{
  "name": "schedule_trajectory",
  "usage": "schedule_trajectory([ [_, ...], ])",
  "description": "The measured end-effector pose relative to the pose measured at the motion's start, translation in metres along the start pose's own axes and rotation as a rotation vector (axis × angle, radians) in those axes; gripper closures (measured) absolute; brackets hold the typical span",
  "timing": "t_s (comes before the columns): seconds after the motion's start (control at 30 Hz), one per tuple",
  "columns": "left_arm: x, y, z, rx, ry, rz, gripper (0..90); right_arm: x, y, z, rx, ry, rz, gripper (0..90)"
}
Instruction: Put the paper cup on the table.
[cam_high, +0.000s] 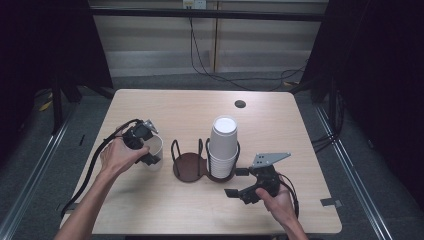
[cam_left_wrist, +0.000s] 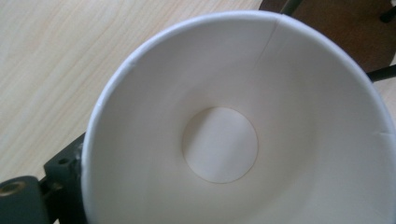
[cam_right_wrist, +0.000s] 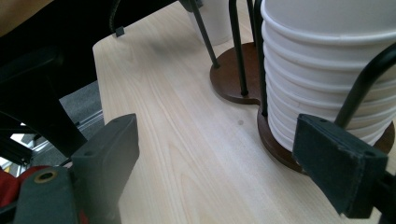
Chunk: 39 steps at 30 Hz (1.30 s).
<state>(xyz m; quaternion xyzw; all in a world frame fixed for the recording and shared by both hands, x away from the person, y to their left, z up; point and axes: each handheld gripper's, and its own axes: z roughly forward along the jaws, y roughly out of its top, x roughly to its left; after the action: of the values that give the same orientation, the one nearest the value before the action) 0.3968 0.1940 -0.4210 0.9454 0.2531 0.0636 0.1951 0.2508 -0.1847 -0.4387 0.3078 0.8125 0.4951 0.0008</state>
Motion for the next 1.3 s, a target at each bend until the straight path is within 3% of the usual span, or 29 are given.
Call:
schedule_trajectory([
  [0.03, -0.001, -0.002, 0.000, -0.012, 0.004, -0.012, 4.7, 0.000, 0.000, 0.000, 0.000, 0.001, -0.001, 14.8],
  [0.13, 0.000, -0.006, 0.004, 0.022, -0.011, 0.005, 6.7, 0.000, 0.000, 0.000, -0.004, 0.001, 0.000, 14.8],
  [0.23, 0.001, -0.012, 0.005, 0.002, -0.020, -0.005, 7.2, 0.000, 0.000, -0.001, -0.006, 0.000, 0.002, 14.8],
  [0.3, 0.000, -0.014, 0.005, 0.014, -0.008, -0.008, 7.2, -0.001, 0.000, -0.001, -0.003, -0.001, 0.003, 14.8],
  [0.53, -0.002, -0.026, -0.002, -0.024, -0.016, -0.019, 7.5, -0.001, 0.000, -0.002, -0.008, -0.002, 0.005, 14.8],
  [0.7, -0.005, -0.041, -0.005, -0.086, -0.036, -0.062, 12.4, -0.001, 0.000, -0.003, -0.013, -0.002, 0.007, 14.8],
  [0.77, -0.005, -0.046, -0.008, -0.089, -0.051, -0.068, 13.3, -0.001, -0.001, -0.003, -0.013, -0.003, 0.007, 14.8],
  [0.83, -0.007, -0.052, -0.010, -0.096, -0.032, -0.067, 15.6, -0.001, -0.001, -0.004, -0.014, -0.003, 0.010, 14.8],
  [0.9, -0.009, -0.058, -0.014, -0.129, -0.023, -0.088, 16.1, -0.002, -0.001, -0.004, -0.013, -0.004, 0.010, 14.8],
  [1.0, -0.015, -0.068, -0.020, -0.191, 0.031, -0.120, 17.6, -0.002, -0.001, -0.004, -0.016, -0.005, 0.014, 14.8],
  [1.07, -0.016, -0.075, -0.022, -0.219, -0.004, -0.138, 17.5, -0.002, -0.002, -0.004, -0.017, -0.008, 0.016, 14.8],
  [1.13, -0.019, -0.080, -0.024, -0.234, 0.001, -0.154, 17.1, -0.002, -0.002, -0.004, -0.016, -0.008, 0.016, 14.8],
  [1.3, -0.028, -0.093, -0.027, -0.303, -0.054, -0.190, 17.5, -0.003, -0.002, -0.005, -0.019, -0.010, 0.023, 14.8],
])
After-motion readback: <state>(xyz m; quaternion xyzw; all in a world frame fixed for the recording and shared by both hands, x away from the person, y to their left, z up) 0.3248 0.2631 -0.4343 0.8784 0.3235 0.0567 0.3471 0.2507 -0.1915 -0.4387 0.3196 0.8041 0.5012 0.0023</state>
